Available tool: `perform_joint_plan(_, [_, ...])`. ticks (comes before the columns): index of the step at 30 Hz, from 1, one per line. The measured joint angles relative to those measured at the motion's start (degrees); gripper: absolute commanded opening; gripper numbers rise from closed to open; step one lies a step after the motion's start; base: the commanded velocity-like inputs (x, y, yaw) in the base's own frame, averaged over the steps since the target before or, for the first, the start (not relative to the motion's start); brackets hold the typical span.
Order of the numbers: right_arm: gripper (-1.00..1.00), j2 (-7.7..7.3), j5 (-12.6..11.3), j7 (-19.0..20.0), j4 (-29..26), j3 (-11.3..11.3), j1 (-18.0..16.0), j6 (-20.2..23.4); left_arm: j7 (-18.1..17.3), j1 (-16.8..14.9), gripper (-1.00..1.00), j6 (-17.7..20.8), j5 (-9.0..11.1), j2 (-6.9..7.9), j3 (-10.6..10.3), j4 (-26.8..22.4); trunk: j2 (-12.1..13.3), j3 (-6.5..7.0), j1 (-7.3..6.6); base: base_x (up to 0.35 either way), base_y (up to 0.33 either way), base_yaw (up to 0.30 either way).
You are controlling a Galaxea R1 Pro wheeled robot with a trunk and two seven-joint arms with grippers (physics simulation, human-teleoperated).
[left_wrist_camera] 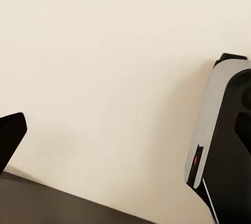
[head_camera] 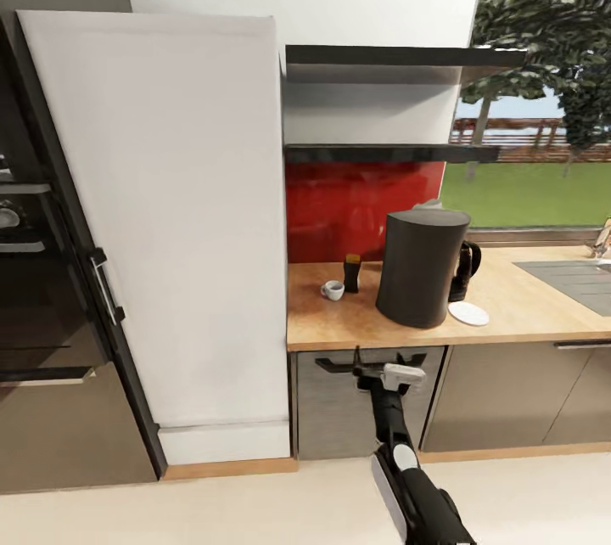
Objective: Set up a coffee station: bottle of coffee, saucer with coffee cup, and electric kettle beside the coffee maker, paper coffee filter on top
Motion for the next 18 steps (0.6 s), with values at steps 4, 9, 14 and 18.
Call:
perform_joint_plan(4, [1.0,0.0,0.0,0.0,-3.1,0.1,-0.7,5.2,0.0,0.0,1.0,0.0,0.0,-0.03,0.0,0.1,0.0,0.0,0.0,0.0,0.0,0.0])
perform_joint_plan(9, [1.0,0.0,0.0,0.2,-3.6,0.2,-5.6,15.7,0.0,0.0,1.0,0.0,0.0,-0.04,-0.1,0.2,0.0,0.0,0.0,0.0,0.0,0.0])
perform_joint_plan(14, [1.0,0.0,0.0,0.3,-3.7,0.2,-11.8,29.2,-0.1,0.1,1.0,-0.1,0.0,-0.17,-0.1,0.3,0.0,0.01,0.0,0.0,0.0,0.0])
perform_joint_plan(18, [1.0,0.0,0.0,0.2,-3.5,0.2,-16.4,38.3,-0.1,0.1,1.0,0.0,0.0,-0.13,-0.1,0.3,0.0,0.01,0.0,0.0,0.0,0.0])
